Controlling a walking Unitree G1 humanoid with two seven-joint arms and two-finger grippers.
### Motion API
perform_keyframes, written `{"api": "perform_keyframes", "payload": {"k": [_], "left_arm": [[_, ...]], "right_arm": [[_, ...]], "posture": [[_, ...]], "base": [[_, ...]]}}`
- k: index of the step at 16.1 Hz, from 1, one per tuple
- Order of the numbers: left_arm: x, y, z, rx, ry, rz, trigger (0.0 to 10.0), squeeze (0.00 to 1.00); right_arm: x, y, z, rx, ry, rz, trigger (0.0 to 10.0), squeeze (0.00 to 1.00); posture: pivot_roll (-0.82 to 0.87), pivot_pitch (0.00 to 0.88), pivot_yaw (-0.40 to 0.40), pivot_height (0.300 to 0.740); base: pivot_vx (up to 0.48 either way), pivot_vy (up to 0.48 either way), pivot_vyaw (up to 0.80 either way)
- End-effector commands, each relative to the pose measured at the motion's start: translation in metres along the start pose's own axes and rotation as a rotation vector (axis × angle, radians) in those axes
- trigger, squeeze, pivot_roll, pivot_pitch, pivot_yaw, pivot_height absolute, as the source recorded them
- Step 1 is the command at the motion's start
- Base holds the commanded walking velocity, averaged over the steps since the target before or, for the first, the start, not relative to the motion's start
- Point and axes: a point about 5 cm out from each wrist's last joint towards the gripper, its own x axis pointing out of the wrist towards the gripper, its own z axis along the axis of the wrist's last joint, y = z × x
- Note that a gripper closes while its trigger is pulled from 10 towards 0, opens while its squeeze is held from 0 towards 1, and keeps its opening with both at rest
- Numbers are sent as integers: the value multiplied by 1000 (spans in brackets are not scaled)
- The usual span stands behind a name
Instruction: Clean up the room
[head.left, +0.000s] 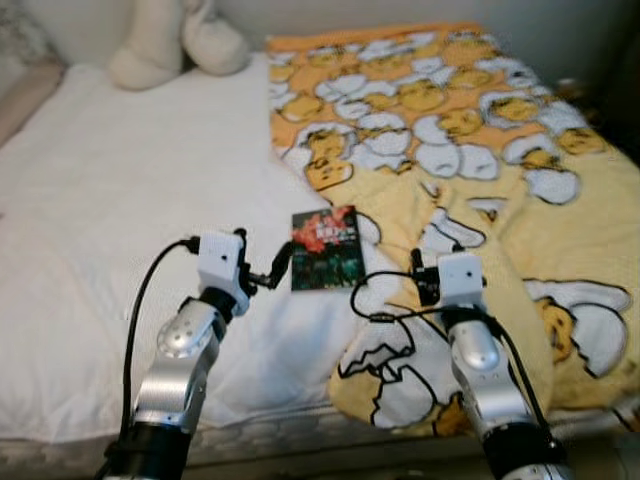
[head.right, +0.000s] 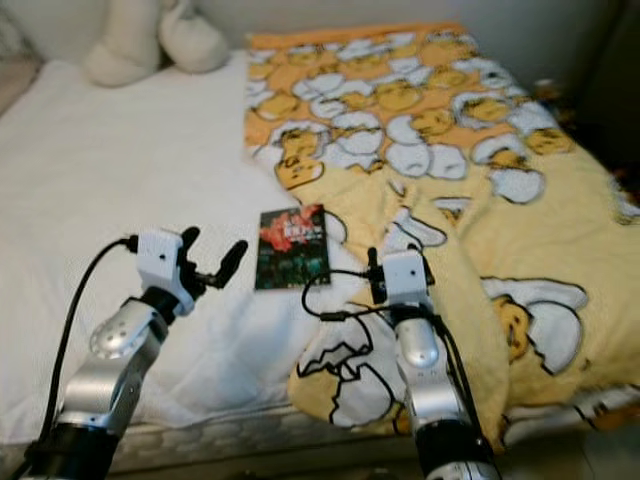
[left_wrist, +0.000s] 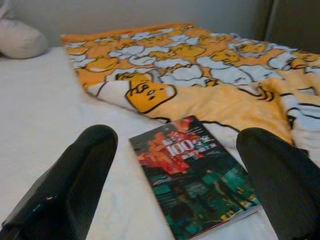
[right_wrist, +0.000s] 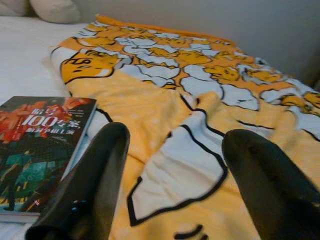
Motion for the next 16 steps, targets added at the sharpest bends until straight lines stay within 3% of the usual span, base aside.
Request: {"api": "perform_keyframes", "payload": {"k": [1,4,5,8,13,14,15,16], "left_arm": [[1,2,-1,20,6,14,10000,0],[4,2,-1,46,8,41,10000,0],[4,5,1,49,-21,78,10000,1000],[13,20,1,22,-29,210,10000,1000],[28,25,-10,31,69,215,10000,1000],[30,26,-10,33,75,208,10000,1000],[32,26,-9,21,73,200,10000,1000],[40,32,-10,-26,112,204,10000,0]], "right_arm": [[-2,2,-2,15,12,-5,10000,1000],[-2,1,-2,23,10,-8,10000,1000],[-3,0,1,61,-12,-18,10000,1000],[-5,1,2,141,-34,0,10000,1000],[-7,21,-3,168,11,177,10000,1000],[-8,26,0,183,-5,221,10000,929],[-9,28,3,200,-14,251,10000,0],[-9,33,6,219,-14,334,10000,0]], "posture": [[-73,0,122,740],[-77,0,123,740],[-77,0,122,740],[-77,0,121,740],[-95,0,131,740],[-99,0,136,740],[-100,0,135,740],[-104,0,133,740]], "base": [[0,0,-556],[0,0,-558],[0,0,-538],[0,0,-544],[0,0,-315],[0,0,0],[0,0,0],[0,0,0]]}}
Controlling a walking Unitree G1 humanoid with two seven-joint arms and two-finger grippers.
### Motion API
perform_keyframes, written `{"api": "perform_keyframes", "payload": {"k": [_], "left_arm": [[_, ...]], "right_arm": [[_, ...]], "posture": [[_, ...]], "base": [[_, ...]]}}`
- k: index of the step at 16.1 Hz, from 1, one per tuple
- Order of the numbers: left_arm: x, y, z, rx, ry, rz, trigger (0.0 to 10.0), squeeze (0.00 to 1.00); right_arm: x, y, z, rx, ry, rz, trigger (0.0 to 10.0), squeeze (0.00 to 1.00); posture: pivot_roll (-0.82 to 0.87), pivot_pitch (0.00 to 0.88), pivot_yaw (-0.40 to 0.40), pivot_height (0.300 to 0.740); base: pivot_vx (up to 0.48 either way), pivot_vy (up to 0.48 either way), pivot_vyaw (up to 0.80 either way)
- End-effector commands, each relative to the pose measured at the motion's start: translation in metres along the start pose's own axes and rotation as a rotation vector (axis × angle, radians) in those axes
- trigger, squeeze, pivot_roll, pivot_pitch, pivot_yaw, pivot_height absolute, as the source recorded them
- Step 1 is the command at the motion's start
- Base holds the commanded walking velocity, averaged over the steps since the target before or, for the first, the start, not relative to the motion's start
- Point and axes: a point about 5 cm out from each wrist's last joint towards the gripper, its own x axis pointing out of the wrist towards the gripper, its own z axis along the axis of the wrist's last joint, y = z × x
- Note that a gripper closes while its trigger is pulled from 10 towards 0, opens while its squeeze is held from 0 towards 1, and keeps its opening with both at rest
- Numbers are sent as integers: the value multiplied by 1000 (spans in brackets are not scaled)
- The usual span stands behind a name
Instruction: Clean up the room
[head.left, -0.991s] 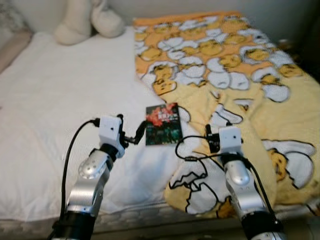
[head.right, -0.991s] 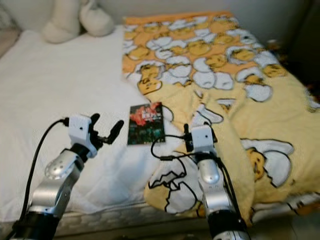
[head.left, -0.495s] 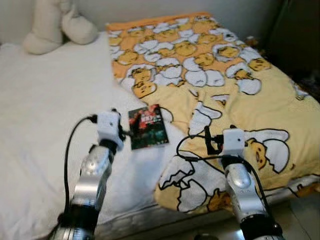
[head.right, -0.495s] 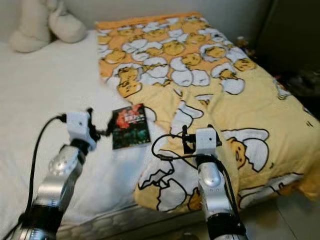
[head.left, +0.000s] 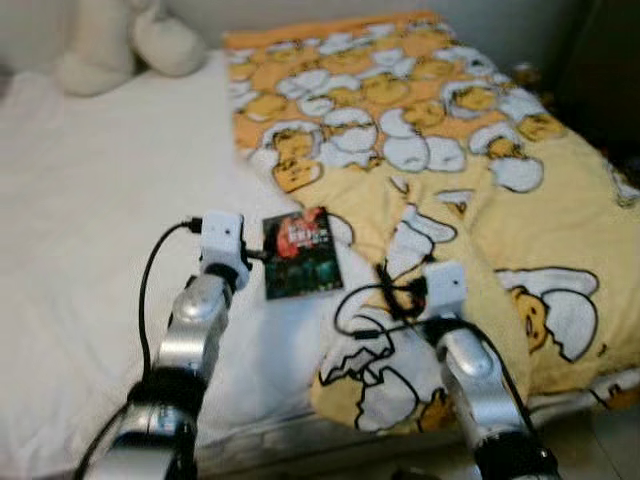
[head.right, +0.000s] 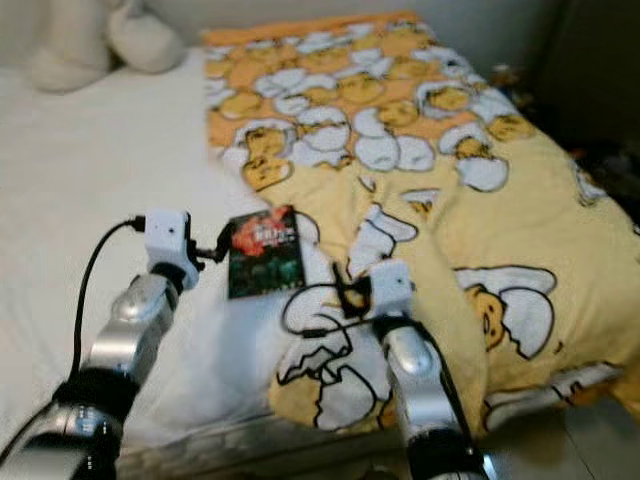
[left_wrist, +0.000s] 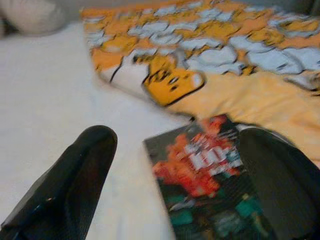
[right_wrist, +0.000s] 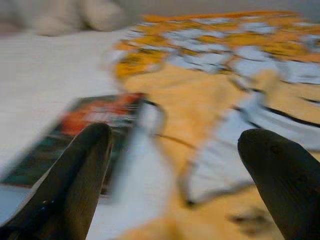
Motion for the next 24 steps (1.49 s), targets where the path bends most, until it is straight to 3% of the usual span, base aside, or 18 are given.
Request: {"api": "perform_keyframes", "payload": {"k": [1,2,4,6,10,13,15,18,20,24], "left_arm": [[3,7,-2,-31,34,9,10000,0],[7,8,0,-69,47,-2,10000,0],[18,1,0,-307,135,-81,10000,0],[23,-14,1,-422,182,-193,10000,0],[19,-10,-15,-397,249,-136,10000,0],[20,4,-8,-417,219,-80,10000,0],[22,3,-5,-405,217,-92,10000,0],[20,10,-10,-374,238,-31,10000,0],[14,22,-16,-395,251,23,10000,0],[8,24,-28,-435,285,56,10000,0]], "right_arm": [[-1,5,1,10,6,56,10000,0],[-5,2,0,-9,12,72,10000,0],[-20,-2,-6,-12,37,113,10000,0],[-34,-3,-9,4,46,125,10000,0],[-63,3,-11,25,72,152,10000,0],[-84,-2,-11,12,116,153,10000,0],[-94,-5,-10,14,135,138,10000,0],[-101,2,-5,17,141,175,10000,0],[-106,0,-2,11,149,189,10000,0],[-105,1,3,6,147,210,10000,0]], "posture": [[-109,0,131,740],[-116,0,127,740],[-136,0,122,740],[-157,13,126,740],[-216,92,128,740],[-254,138,126,740],[-261,156,122,740],[-283,176,120,740],[-292,186,118,740],[-294,199,108,740]], "base": [[0,0,0],[0,0,0],[0,0,0],[0,0,0],[0,0,0],[0,0,0],[0,0,0],[0,0,0],[0,0,0],[0,0,0]]}}
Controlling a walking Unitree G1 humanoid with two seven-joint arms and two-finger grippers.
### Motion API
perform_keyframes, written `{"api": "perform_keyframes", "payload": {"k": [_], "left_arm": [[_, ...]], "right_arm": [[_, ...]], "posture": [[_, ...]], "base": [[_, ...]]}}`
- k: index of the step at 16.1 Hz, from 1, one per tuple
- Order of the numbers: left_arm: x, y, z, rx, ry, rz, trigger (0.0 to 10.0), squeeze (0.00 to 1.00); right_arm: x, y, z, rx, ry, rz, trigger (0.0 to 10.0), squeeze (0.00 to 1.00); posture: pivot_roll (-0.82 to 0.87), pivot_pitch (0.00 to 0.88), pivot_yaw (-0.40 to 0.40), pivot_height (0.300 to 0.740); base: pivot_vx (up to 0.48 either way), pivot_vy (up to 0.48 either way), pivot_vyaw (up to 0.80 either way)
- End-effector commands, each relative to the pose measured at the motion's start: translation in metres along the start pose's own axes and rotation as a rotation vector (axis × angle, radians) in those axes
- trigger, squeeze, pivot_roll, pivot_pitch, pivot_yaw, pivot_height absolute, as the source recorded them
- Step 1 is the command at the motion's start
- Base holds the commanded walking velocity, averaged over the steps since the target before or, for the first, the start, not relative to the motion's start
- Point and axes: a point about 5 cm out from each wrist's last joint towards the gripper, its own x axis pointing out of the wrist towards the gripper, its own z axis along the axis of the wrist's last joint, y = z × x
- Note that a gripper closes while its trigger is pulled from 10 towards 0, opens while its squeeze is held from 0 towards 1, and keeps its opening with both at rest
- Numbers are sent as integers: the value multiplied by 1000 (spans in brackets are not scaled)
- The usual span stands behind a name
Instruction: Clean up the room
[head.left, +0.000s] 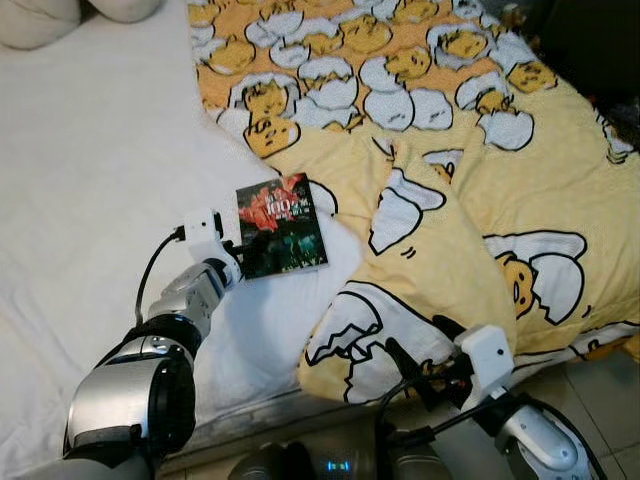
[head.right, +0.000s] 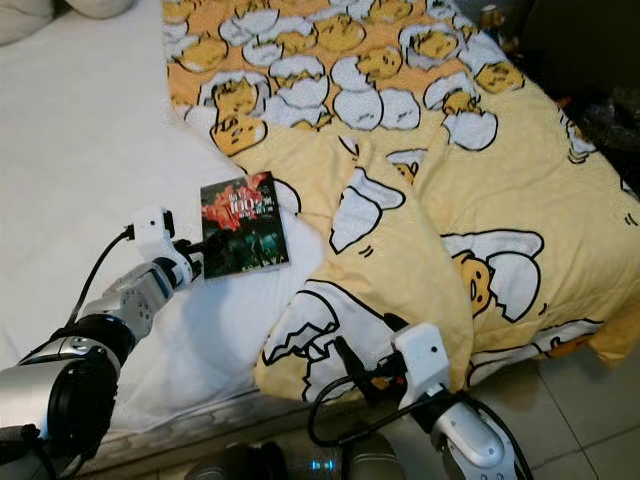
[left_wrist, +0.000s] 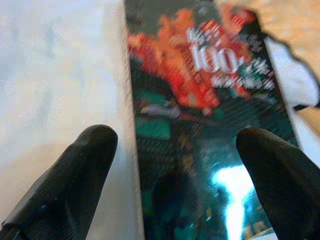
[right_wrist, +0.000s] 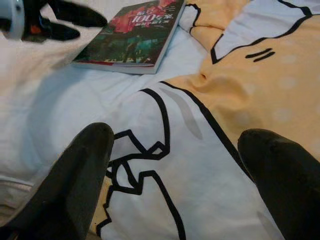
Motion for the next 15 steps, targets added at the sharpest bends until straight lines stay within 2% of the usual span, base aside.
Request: {"api": "perform_keyframes", "payload": {"k": [1,6,10,15], "left_arm": [[-3,8,-11,-40,31,37,10000,0],[-4,4,-25,-109,60,30,10000,0],[-1,-6,-27,-260,40,-25,10000,0],[1,-21,-36,-254,66,-92,10000,0]], "right_arm": [[-2,4,1,7,6,28,10000,0],[-8,7,2,11,28,41,10000,0],[-11,10,1,18,42,39,10000,0],[-12,11,1,26,51,32,10000,0]], "posture": [[-299,207,102,740],[-319,221,89,740],[-328,230,90,740],[-332,234,91,740]], "base": [[0,0,0],[0,0,0],[0,0,0],[0,0,0]]}}
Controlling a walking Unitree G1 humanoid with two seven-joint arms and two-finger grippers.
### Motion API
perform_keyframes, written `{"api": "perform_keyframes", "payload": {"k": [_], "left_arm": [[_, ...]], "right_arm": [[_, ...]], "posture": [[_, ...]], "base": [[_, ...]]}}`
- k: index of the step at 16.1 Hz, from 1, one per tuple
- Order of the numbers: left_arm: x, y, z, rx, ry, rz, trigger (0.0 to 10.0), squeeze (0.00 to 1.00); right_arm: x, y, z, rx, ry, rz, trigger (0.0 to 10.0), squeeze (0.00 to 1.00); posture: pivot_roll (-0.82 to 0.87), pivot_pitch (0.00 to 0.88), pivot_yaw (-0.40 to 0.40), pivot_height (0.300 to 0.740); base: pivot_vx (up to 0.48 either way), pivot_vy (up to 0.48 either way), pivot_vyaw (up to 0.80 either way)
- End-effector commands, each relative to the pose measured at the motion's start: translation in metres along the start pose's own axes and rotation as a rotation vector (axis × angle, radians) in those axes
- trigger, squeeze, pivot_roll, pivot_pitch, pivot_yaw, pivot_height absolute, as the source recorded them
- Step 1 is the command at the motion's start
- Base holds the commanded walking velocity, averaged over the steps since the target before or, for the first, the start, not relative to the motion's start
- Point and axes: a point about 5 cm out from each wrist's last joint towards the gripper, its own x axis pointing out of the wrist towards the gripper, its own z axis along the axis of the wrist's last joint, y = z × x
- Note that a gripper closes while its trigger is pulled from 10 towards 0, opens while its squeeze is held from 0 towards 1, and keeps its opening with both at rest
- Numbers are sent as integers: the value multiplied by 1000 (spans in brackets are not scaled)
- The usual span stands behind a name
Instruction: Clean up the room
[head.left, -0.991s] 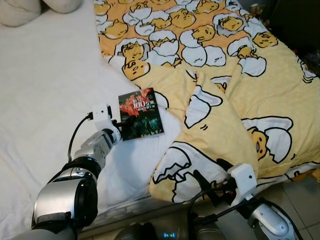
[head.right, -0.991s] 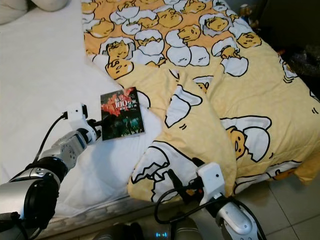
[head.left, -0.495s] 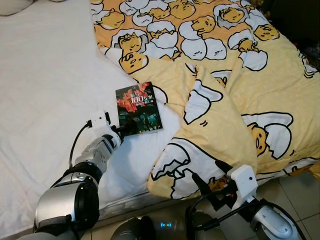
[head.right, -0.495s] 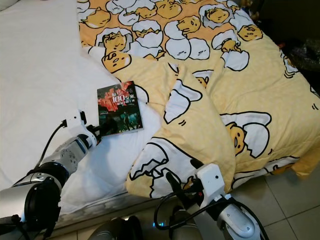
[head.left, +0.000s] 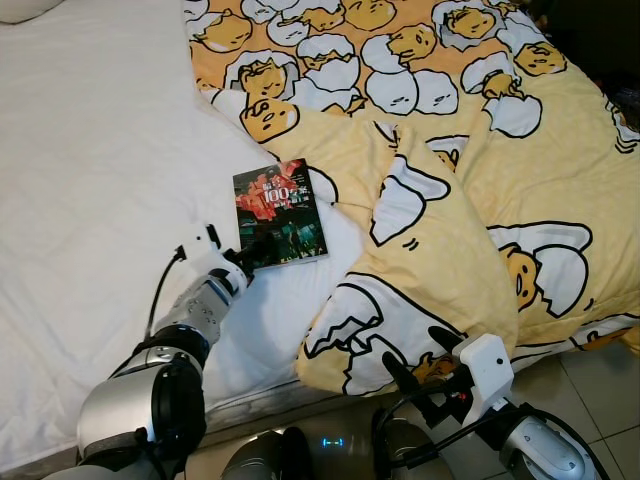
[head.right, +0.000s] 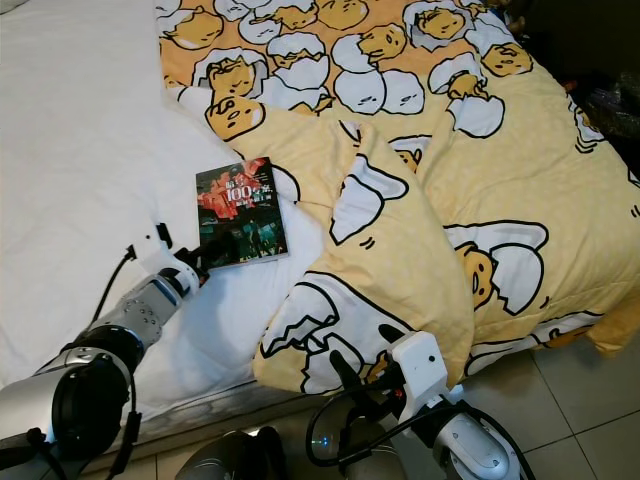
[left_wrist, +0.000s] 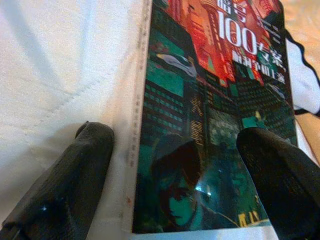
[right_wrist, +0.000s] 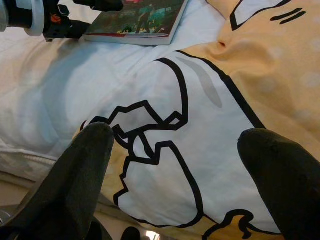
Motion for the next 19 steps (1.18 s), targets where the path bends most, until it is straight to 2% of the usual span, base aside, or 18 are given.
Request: {"api": "perform_keyframes", "payload": {"k": [1,3,7,12,14,15,16,19], "left_arm": [[0,-6,-21,-8,82,-43,10000,0],[1,-11,-20,3,75,-77,10000,0],[3,-13,-9,145,0,-71,10000,0],[3,-15,-17,65,23,-96,10000,0],[2,-16,-28,-8,66,-103,10000,0],[1,-17,-37,-8,98,-100,3961,0],[1,-22,-43,6,112,-143,0,0],[1,-28,-53,-14,141,-166,0,0]], "right_arm": [[-2,3,2,15,-7,1,10000,0],[-3,3,3,17,-6,-3,10000,0],[-1,5,1,24,-5,-9,10000,0],[0,5,1,24,-1,-8,10000,0],[-1,5,0,26,2,-7,10000,0],[-1,5,0,25,3,-7,10000,0],[0,5,0,25,2,-7,10000,0],[3,4,2,27,-9,-13,10000,0]], "posture": [[-332,236,93,740],[-330,237,96,740],[-316,236,100,740],[-319,234,96,740],[-322,231,96,740],[-324,225,96,740],[-325,221,95,740],[-325,213,95,740]], "base": [[0,0,0],[0,0,0],[0,0,0],[0,0,0],[0,0,0],[0,0,0],[0,0,0],[0,0,0]]}}
